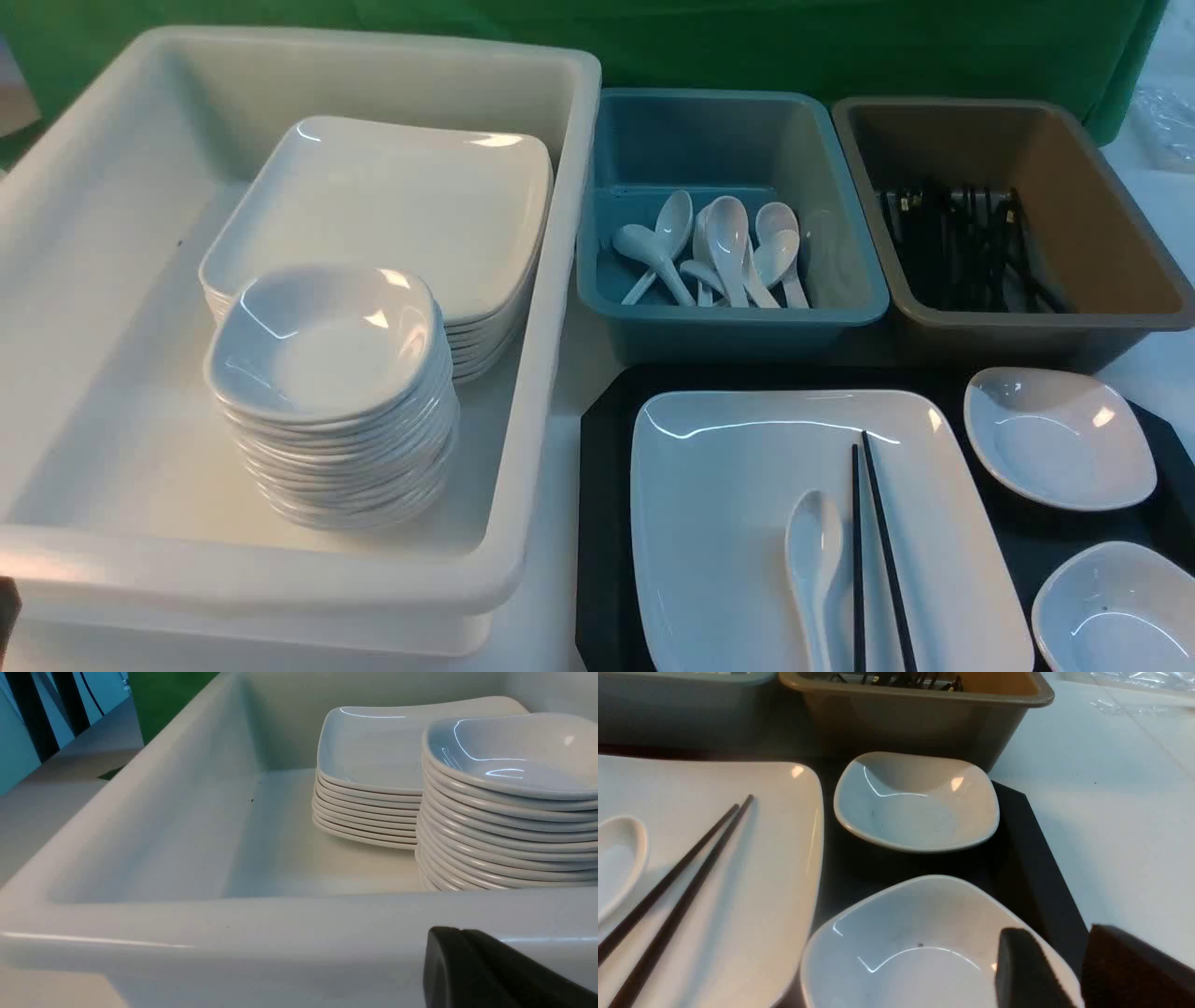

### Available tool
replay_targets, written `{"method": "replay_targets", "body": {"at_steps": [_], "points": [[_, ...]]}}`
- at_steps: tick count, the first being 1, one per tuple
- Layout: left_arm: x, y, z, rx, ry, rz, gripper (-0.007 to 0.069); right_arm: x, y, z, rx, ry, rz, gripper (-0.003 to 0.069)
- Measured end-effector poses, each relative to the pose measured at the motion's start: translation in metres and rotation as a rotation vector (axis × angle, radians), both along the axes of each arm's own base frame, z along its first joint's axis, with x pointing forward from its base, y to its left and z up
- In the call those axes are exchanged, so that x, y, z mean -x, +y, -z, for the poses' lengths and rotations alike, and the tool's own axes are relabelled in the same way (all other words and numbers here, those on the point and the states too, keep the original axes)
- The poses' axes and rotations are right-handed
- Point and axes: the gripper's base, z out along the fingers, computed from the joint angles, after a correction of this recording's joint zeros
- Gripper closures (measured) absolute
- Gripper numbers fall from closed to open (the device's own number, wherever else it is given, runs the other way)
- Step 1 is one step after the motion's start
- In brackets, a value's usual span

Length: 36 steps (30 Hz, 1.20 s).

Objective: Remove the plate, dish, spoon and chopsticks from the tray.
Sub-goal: Use the right arm to grab a pair of chopsticks from the plate

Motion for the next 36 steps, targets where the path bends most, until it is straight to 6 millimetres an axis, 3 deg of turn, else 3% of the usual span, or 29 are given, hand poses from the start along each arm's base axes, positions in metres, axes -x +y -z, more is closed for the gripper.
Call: {"method": "replay_targets", "body": {"at_steps": [21, 24, 29, 36], "points": [[0.000, 0.000, -0.001, -0.010, -0.015, -0.002, 0.0621, 0.000, 0.000, 0.000, 0.000, 0.000, 0.000, 0.0421], [-0.001, 0.000, -0.009, 0.107, -0.101, -0.008, 0.0621, 0.000, 0.000, 0.000, 0.000, 0.000, 0.000, 0.0421], [0.001, 0.005, -0.030, 0.497, -0.351, -0.047, 0.0620, 0.000, 0.000, 0.000, 0.000, 0.000, 0.000, 0.0421], [0.004, 0.011, -0.041, 0.581, -0.492, -0.070, 0.0620, 0.000, 0.000, 0.000, 0.000, 0.000, 0.000, 0.0421]]}}
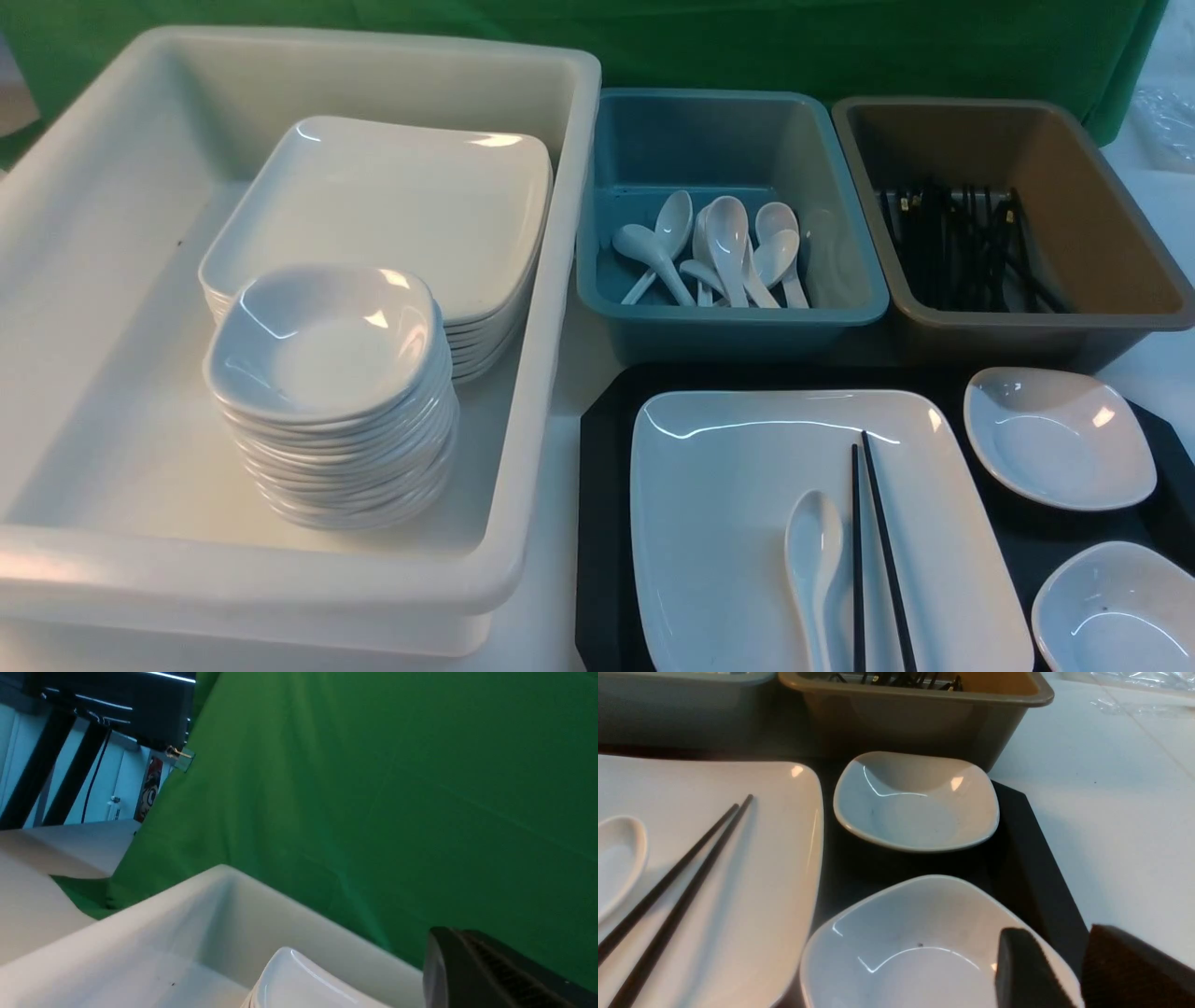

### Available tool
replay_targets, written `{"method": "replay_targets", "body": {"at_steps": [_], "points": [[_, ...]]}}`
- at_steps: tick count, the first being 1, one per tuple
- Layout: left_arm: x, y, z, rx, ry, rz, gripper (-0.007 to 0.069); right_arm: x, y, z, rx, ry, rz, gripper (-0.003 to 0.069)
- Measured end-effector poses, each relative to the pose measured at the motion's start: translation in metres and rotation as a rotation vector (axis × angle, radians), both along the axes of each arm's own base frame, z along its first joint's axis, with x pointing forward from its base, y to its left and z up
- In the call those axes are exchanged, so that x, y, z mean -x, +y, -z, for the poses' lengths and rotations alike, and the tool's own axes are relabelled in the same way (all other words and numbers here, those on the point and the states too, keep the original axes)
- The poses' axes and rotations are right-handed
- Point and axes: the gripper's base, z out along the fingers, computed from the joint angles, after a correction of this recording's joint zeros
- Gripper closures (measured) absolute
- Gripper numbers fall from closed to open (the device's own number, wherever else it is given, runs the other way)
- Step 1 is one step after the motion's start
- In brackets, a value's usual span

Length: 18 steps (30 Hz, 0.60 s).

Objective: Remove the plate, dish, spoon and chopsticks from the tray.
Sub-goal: Use the right arm to grab a pair of chopsticks from the plate

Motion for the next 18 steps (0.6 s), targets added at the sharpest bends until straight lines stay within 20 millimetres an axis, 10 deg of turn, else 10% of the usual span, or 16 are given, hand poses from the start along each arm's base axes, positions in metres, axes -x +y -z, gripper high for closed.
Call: {"method": "replay_targets", "body": {"at_steps": [7, 11, 18], "points": [[0.010, 0.005, -0.022, 0.181, -0.266, 0.024, 0.0620, -0.002, 0.003, -0.008, -0.080, -0.101, -0.009, 0.0421], [0.025, -0.004, -0.072, 0.129, -0.353, 0.114, 0.0620, -0.004, 0.006, -0.032, -0.484, -0.367, -0.003, 0.0421], [0.019, -0.011, -0.144, -0.028, 0.013, 0.107, 0.0620, -0.002, 0.006, -0.049, -0.710, -0.550, -0.035, 0.0421]]}}
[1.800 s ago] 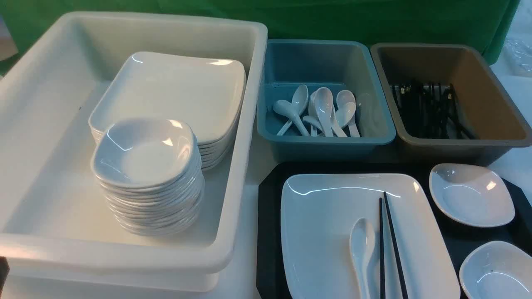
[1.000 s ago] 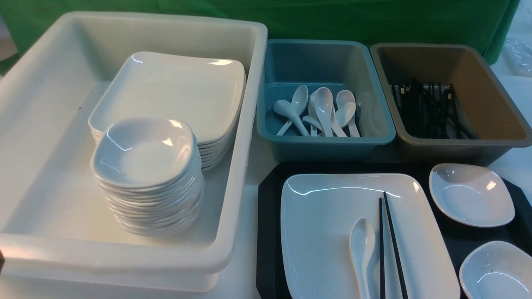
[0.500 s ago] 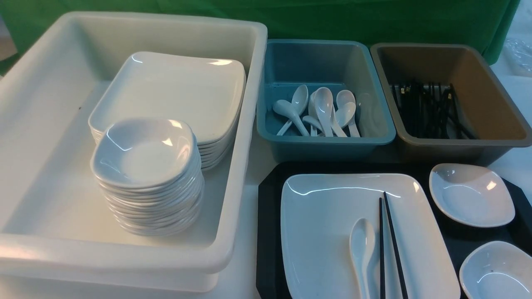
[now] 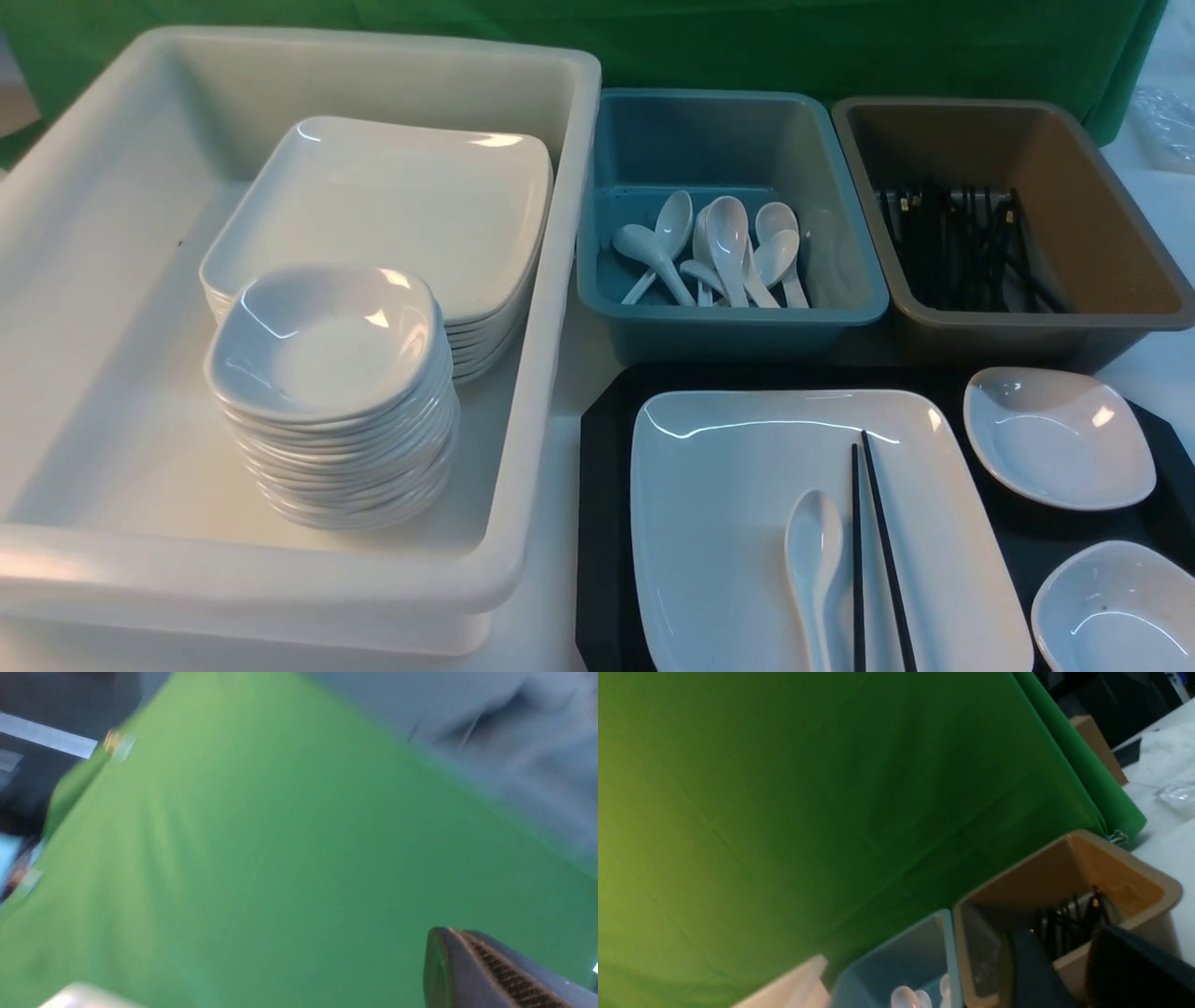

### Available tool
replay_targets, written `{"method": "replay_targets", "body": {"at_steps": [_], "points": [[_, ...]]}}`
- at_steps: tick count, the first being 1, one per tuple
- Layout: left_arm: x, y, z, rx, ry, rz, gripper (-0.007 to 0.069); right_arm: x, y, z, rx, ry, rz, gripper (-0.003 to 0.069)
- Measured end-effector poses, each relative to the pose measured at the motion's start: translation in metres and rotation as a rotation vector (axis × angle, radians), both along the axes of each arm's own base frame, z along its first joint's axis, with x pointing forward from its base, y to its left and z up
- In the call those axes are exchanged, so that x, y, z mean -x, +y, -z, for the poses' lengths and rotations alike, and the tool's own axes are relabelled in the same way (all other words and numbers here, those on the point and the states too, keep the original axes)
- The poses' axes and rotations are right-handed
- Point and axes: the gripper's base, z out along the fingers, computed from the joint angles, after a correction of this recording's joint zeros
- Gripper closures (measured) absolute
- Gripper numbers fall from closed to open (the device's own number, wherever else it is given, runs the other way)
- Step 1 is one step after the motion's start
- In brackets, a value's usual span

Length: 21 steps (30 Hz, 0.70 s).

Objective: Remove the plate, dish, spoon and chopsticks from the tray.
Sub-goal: Use the right arm to grab a pair of chopsticks from the plate

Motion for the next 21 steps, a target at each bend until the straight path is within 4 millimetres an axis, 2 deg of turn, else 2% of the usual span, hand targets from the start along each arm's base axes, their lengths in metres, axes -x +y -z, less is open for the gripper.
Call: {"method": "replay_targets", "body": {"at_steps": [3, 4, 5, 6, 8, 9, 10, 12, 13, 14, 16, 17, 21], "points": [[-0.033, -0.001, -0.003, -0.141, 0.406, 0.006, 0.0620, 0.001, 0.000, -0.003, -0.020, -0.031, -0.004, 0.0421], [-0.032, -0.001, -0.005, -0.149, 0.399, 0.007, 0.0620, 0.001, 0.000, -0.003, -0.020, -0.033, -0.004, 0.0421], [-0.049, -0.003, 0.002, -0.195, 0.590, 0.053, 0.0620, 0.001, 0.000, -0.004, -0.030, -0.045, -0.006, 0.0422], [-0.060, -0.006, 0.007, -0.211, 0.693, 0.097, 0.0620, 0.001, 0.000, -0.004, -0.047, -0.036, -0.015, 0.0431], [-0.078, -0.013, 0.017, -0.238, 0.851, 0.210, 0.0620, 0.002, 0.001, -0.010, -0.053, 0.012, -0.032, 0.0469], [-0.089, -0.017, 0.023, -0.276, 0.914, 0.281, 0.0620, 0.004, 0.002, -0.022, -0.042, 0.033, -0.051, 0.0504], [-0.091, -0.018, 0.024, -0.280, 0.922, 0.295, 0.0620, 0.004, 0.002, -0.021, -0.040, 0.051, -0.054, 0.0512], [-0.110, -0.028, 0.031, -0.311, 0.984, 0.455, 0.0620, 0.009, 0.006, -0.054, 0.057, 0.158, -0.108, 0.0604], [-0.121, -0.033, 0.033, -0.323, 0.993, 0.532, 0.0620, 0.010, 0.008, -0.077, 0.131, 0.230, -0.150, 0.0622], [-0.122, -0.034, 0.033, -0.326, 0.992, 0.543, 0.0620, 0.010, 0.008, -0.075, 0.133, 0.249, -0.151, 0.0623], [-0.138, -0.042, 0.033, -0.365, 0.987, 0.632, 0.0623, 0.004, 0.014, -0.104, 0.256, 0.403, -0.248, 0.0629], [-0.143, -0.045, 0.032, -0.383, 0.988, 0.656, 0.0624, 0.001, 0.016, -0.108, 0.287, 0.470, -0.278, 0.0629], [-0.163, -0.075, 0.029, -0.508, 0.990, 0.790, 0.0623, -0.026, 0.037, -0.128, 0.479, 0.778, -0.466, 0.0627]]}}
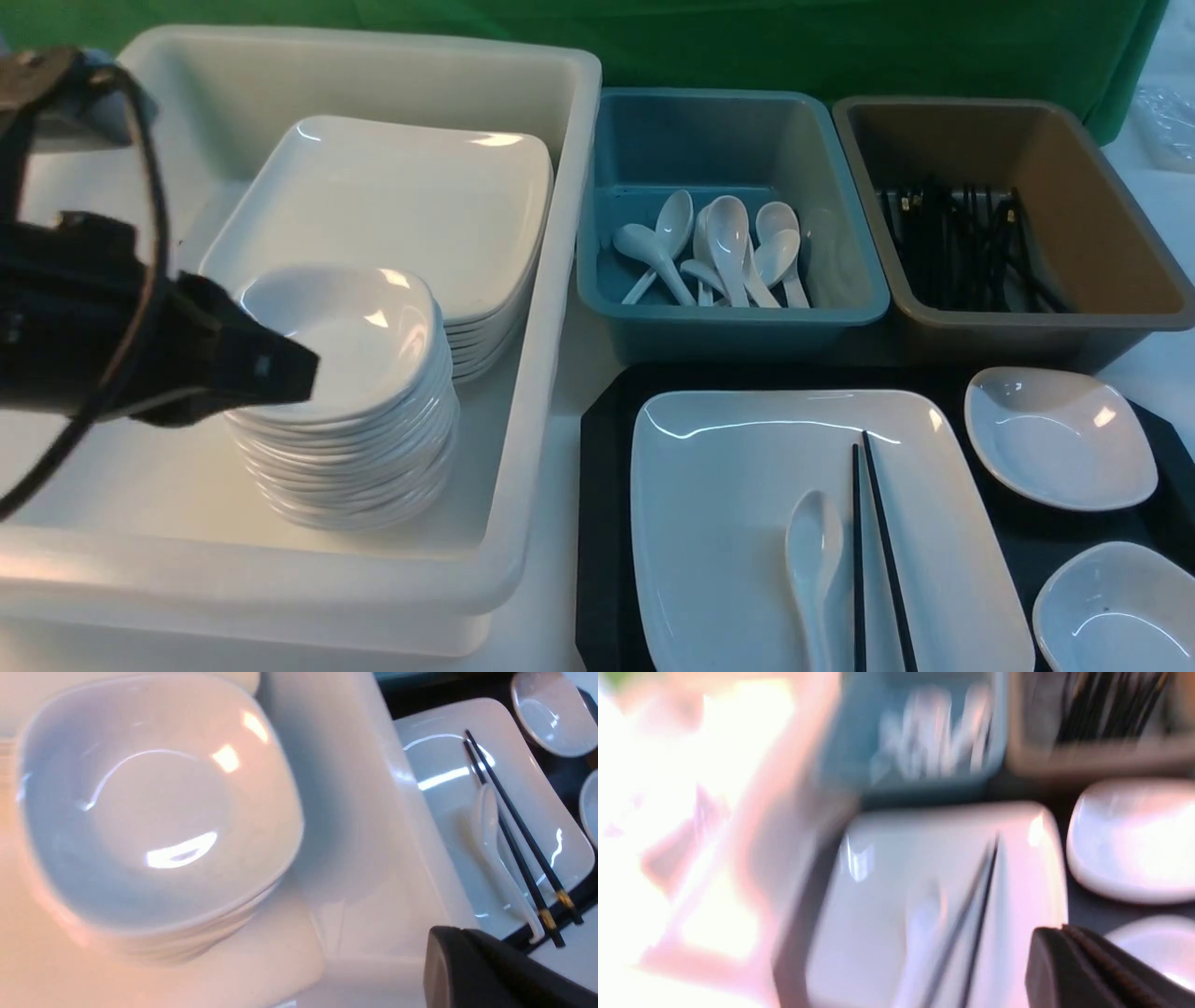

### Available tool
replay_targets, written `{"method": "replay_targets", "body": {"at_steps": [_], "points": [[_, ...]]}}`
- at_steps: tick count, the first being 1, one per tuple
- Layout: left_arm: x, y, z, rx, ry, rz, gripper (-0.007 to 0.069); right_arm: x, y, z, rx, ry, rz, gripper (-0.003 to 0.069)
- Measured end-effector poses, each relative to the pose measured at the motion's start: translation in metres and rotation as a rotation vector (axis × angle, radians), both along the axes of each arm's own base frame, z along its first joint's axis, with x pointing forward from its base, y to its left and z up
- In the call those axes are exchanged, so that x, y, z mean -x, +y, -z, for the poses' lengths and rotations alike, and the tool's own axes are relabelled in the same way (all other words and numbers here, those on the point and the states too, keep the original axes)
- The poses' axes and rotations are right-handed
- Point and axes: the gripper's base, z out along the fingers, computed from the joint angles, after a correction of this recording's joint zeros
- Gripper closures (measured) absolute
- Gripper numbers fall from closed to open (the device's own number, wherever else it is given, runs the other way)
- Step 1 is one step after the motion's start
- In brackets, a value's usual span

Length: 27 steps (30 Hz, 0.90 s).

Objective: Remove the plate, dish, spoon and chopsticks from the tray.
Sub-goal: Use the right arm to grab a pair of chopsticks from the plate

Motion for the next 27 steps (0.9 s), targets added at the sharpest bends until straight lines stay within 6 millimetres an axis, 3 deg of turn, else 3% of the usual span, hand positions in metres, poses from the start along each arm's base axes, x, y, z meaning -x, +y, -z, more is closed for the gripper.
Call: {"method": "replay_targets", "body": {"at_steps": [1, 4, 5, 9, 12, 18, 27], "points": [[-0.001, -0.004, 0.000, -0.007, 0.002, 0.019, 0.0623, -0.004, 0.002, -0.001, 0.015, 0.016, -0.011, 0.0626], [-0.006, -0.045, 0.000, -0.086, 0.021, 0.168, 0.0623, -0.036, 0.030, 0.006, 0.159, 0.204, -0.131, 0.0598], [-0.006, -0.047, 0.001, -0.093, 0.026, 0.175, 0.0623, -0.036, 0.030, 0.006, 0.159, 0.204, -0.131, 0.0598], [-0.004, -0.091, 0.005, -0.210, 0.031, 0.319, 0.0623, -0.080, 0.062, 0.037, 0.289, 0.405, -0.182, 0.0469], [-0.001, -0.117, 0.011, -0.244, 0.050, 0.402, 0.0623, -0.105, 0.078, 0.060, 0.348, 0.514, -0.178, 0.0319], [0.001, -0.145, 0.023, -0.296, 0.052, 0.514, 0.0623, -0.138, 0.099, 0.095, 0.407, 0.654, -0.159, 0.0142], [-0.005, -0.154, 0.038, -0.365, 0.030, 0.580, 0.0623, -0.167, 0.114, 0.134, 0.434, 0.709, -0.114, 0.0119]]}}
